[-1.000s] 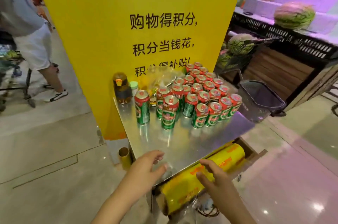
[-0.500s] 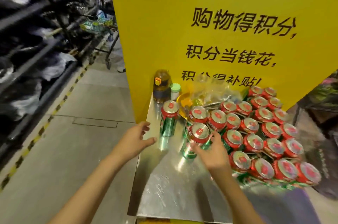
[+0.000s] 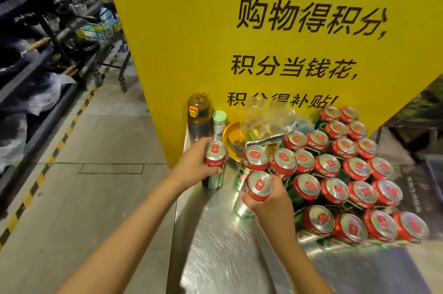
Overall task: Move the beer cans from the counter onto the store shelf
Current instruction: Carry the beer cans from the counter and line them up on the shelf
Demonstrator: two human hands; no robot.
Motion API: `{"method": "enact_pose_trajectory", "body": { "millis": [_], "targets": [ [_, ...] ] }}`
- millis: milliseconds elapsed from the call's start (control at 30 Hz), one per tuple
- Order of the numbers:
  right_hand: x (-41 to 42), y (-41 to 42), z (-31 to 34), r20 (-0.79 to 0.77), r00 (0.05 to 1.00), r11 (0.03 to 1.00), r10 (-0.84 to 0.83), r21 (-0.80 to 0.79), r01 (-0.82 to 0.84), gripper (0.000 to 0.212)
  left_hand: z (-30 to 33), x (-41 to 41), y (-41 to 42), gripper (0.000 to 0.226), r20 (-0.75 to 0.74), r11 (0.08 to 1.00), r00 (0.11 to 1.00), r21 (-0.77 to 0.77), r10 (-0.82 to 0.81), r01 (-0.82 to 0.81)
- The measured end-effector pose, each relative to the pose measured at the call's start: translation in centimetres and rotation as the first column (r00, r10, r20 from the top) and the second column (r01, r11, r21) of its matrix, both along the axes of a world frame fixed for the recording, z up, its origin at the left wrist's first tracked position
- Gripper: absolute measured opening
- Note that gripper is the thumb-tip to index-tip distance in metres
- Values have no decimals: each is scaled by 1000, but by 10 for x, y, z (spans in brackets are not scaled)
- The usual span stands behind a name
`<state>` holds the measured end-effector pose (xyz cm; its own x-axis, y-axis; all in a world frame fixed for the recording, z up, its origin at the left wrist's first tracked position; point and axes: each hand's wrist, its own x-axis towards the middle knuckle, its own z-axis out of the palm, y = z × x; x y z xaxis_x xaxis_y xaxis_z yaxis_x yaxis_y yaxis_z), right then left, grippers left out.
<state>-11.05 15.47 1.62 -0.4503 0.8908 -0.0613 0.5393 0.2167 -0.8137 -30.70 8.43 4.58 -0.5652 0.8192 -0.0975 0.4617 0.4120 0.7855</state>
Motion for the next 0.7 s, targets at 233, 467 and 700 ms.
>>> {"method": "enact_pose_trajectory", "body": {
  "millis": [233,467,700],
  "targets": [
    [0,-3,11,-12,1000,999,2,38,-1,43,0,7,-11,65,-17,989,995,107,103,-101],
    [20,-17,36,-88,987,991,131,21,-129,46,37,36,-78,63,49,960,978,184,204,-209],
    [21,-56,86,-30,874,873,485,81,-482,50,80,103,-195,57,49,831,862,246,504,-499]
  ]
}}
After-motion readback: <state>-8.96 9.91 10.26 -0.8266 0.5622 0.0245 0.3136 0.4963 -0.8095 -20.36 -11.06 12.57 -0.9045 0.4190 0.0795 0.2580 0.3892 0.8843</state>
